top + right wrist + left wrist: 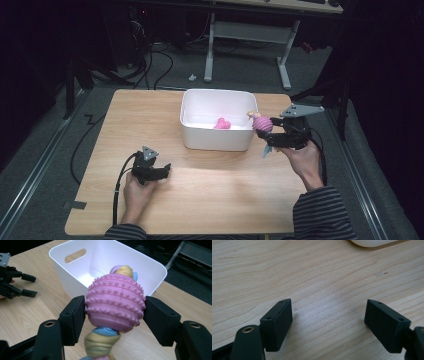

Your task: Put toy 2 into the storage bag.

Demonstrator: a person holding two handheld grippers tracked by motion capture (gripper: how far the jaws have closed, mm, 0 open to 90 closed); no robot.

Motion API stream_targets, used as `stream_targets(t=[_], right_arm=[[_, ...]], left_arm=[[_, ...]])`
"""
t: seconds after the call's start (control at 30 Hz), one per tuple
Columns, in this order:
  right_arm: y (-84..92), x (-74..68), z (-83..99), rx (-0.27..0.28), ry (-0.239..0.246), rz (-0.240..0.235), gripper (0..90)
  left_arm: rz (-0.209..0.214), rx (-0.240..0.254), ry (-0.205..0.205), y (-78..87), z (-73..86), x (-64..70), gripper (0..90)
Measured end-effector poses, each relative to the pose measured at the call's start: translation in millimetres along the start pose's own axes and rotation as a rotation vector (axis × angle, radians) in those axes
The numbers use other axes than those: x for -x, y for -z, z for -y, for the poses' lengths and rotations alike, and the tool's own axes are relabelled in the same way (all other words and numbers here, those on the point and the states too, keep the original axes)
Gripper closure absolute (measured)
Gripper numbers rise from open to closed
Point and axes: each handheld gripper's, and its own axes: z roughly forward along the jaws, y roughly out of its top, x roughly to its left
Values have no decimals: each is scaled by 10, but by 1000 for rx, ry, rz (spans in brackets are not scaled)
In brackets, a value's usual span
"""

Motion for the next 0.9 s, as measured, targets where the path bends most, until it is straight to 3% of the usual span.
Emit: stream_targets(t=[0.4, 0.9], right_arm=[[-139, -9, -240, 9, 25, -34, 356], [-494, 17, -459, -20, 30, -73, 356]], left_arm=[[0, 0, 0, 0, 0, 0, 227], [0, 0, 0, 0, 0, -1, 227]])
